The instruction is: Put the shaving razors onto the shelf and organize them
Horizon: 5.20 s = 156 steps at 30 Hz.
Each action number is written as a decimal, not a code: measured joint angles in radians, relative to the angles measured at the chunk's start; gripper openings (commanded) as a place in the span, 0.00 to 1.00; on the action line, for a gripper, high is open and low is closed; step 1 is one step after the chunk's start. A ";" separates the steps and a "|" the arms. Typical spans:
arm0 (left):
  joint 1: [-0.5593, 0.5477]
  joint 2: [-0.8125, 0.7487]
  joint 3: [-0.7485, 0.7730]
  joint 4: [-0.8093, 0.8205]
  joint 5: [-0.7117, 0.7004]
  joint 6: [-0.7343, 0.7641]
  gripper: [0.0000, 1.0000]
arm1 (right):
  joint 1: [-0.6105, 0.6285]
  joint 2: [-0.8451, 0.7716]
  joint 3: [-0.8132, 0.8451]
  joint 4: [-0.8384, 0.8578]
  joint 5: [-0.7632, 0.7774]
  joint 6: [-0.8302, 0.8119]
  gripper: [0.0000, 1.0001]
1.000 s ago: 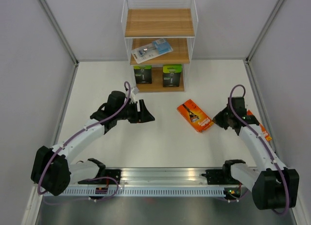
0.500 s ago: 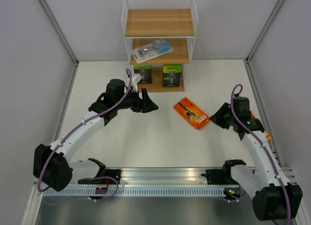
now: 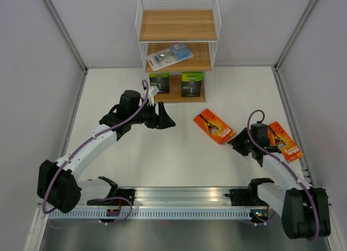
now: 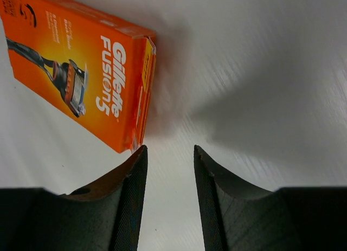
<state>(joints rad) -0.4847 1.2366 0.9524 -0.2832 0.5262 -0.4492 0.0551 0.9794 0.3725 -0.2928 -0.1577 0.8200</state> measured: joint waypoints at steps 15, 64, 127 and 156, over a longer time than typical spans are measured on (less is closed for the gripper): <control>0.000 0.045 -0.004 -0.026 0.000 0.006 0.74 | 0.000 0.045 -0.074 0.294 0.050 0.085 0.42; 0.001 0.074 -0.004 -0.145 -0.161 0.048 0.74 | 0.051 0.260 0.727 0.277 -0.344 -0.129 0.01; 0.001 0.063 0.019 -0.148 -0.175 0.046 0.74 | 0.301 0.660 1.516 0.291 0.149 0.052 0.00; 0.001 0.045 0.019 -0.111 -0.151 0.046 0.74 | 0.528 0.446 1.156 0.502 0.926 0.309 0.01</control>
<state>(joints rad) -0.4839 1.2819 0.9714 -0.3946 0.3752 -0.4034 0.5835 1.4258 1.5288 0.2096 0.7681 1.1290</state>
